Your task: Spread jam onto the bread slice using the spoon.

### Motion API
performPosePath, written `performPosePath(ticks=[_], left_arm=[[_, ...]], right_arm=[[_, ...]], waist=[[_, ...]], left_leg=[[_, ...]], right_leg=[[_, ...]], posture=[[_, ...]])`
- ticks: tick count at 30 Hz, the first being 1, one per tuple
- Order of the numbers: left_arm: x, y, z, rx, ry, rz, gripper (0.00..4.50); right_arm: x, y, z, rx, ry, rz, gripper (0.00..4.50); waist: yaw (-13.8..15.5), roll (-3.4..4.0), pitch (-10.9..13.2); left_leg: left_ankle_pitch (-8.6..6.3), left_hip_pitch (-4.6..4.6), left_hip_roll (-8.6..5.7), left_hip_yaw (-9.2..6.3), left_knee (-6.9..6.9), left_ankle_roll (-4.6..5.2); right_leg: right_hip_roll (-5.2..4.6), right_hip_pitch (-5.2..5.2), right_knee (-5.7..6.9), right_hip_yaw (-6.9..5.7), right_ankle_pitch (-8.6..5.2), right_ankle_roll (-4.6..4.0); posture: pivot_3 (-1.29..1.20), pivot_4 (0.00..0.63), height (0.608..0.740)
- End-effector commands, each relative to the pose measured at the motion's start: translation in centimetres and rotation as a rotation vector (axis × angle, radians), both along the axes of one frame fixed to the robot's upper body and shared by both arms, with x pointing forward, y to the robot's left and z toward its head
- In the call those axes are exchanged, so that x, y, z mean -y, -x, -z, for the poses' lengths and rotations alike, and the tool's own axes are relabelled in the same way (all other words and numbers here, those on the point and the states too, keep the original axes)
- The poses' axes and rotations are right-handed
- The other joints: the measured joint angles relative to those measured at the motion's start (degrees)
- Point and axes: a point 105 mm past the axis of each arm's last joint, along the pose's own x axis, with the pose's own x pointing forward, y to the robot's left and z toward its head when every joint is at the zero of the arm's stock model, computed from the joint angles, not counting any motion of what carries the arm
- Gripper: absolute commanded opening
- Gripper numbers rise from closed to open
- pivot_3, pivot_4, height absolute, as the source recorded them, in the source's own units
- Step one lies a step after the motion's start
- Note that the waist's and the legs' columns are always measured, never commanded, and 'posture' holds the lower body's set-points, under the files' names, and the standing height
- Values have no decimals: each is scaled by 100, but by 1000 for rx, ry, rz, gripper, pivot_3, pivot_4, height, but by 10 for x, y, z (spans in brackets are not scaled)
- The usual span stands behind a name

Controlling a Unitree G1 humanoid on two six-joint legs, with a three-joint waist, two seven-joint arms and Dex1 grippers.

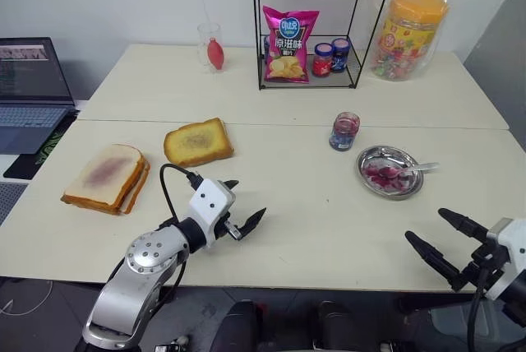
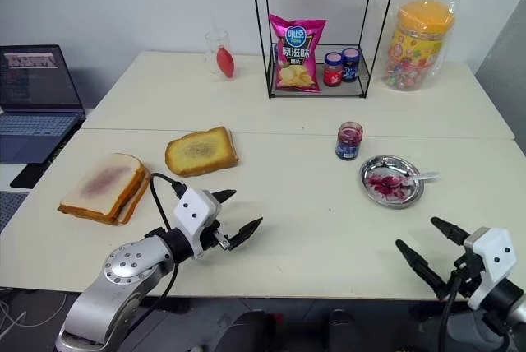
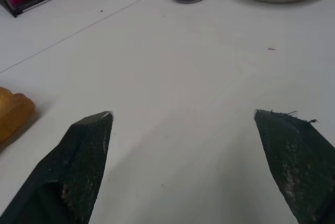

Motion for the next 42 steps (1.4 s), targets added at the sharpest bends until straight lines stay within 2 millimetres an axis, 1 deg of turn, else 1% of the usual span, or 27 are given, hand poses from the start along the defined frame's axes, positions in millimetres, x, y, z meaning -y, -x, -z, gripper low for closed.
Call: performPosePath(ticks=[1, 6, 15, 18, 22, 25, 27, 30, 31, 35, 37, 38, 40, 42], left_arm=[[5, 4, -8, 21, 29, 36, 4500], [4, 4, -7, 18, 11, 28, 4500], [3, 3, -7, 8, 13, 12, 4500], [6, 6, -12, 20, 46, 49, 4500], [3, 3, -17, 16, 90, 40, 4500], [-2, 1, -25, 89, 76, 22, 4500], [-5, -1, -28, 125, 67, 1, 4500], [-21, -10, -42, 210, 90, -131, 4500], [-31, -14, -46, 221, 115, -194, 4500], [-62, -25, -51, 206, 206, -395, 4500], [-71, -27, -52, 193, 233, -449, 4500], [-79, -30, -51, 177, 252, -496, 4500], [-106, -40, -49, 126, 364, -662, 4500], [-121, -45, -45, 88, 433, -758, 4500]], right_arm=[[-5, -2, -10, 33, 12, -24, 4476], [-3, -5, -13, 38, 16, -25, 4476], [0, -6, -8, 18, 25, -21, 4476], [6, -10, -8, 24, 25, 1, 4476], [8, -14, -10, 42, 29, -2, 4476], [6, -15, -11, 49, 32, -12, 4476], [5, -16, -12, 59, 33, -20, 4476], [-2, -22, -19, 88, 34, -60, 4476], [-6, -24, -23, 95, 31, -79, 4476], [-19, -31, -35, 111, 21, -145, 4476], [-23, -33, -39, 117, 24, -165, 4476], [-29, -36, -44, 125, 22, -198, 4476], [-54, -43, -61, 143, 59, -338, 4476], [-71, -50, -72, 139, 100, -420, 4476]], waist=[[1, 0, 0], [1, 0, 0], [1, 0, 0], [1, -1, 0], [-3, -1, 0], [-1, -1, 0], [1, -1, 0], [-9, -1, 0], [-10, -1, 0], [-2, -6, -1], [-1, -7, -1], [-2, -8, -1], [-15, -7, 0], [-37, -17, 7]], left_leg=[[0, 0, 0, 0, 0, 0], [0, 0, 0, 0, 0, 0], [0, 0, 0, 0, 0, 0], [0, 0, 0, 0, 1, 0], [0, 0, 0, 1, 1, 0], [0, 0, 0, -1, 0, 0], [0, 0, 0, 0, -1, 0], [0, 0, -1, 2, 0, 0], [0, 1, 0, 3, 1, 0], [0, 1, 0, 0, 4, 1], [0, 1, -1, 0, 4, 1], [0, -1, -1, -1, 4, 1], [0, -1, -3, 1, 4, 1], [1, 2, -4, 9, 9, 1]], right_leg=[[0, 0, 0, 0, 0, 0], [0, 0, 0, -1, 0, 0], [0, 0, 0, -1, 5, 8], [0, 0, 0, 0, 4, 7], [0, 0, 0, 0, 1, 2], [1, 0, 0, -2, 2, 3], [1, 0, 0, -2, 13, 23], [0, 0, -2, 1, 14, 25], [0, 0, -1, 2, 15, 25], [1, 2, 1, -1, 20, 29], [2, 2, 1, -2, 21, 32], [3, 2, 0, -3, 23, 34], [4, 1, -1, -2, 24, 36], [5, 0, 2, 6, 33, 44]], posture=[[0, 150, 740], [0, 150, 740], [0, 150, 740], [0, 150, 740], [0, 150, 740], [0, 150, 740], [0, 150, 740], [0, 150, 740], [0, 150, 740], [0, 150, 740], [0, 150, 740], [0, 150, 740], [0, 150, 740], [0, 150, 740]])
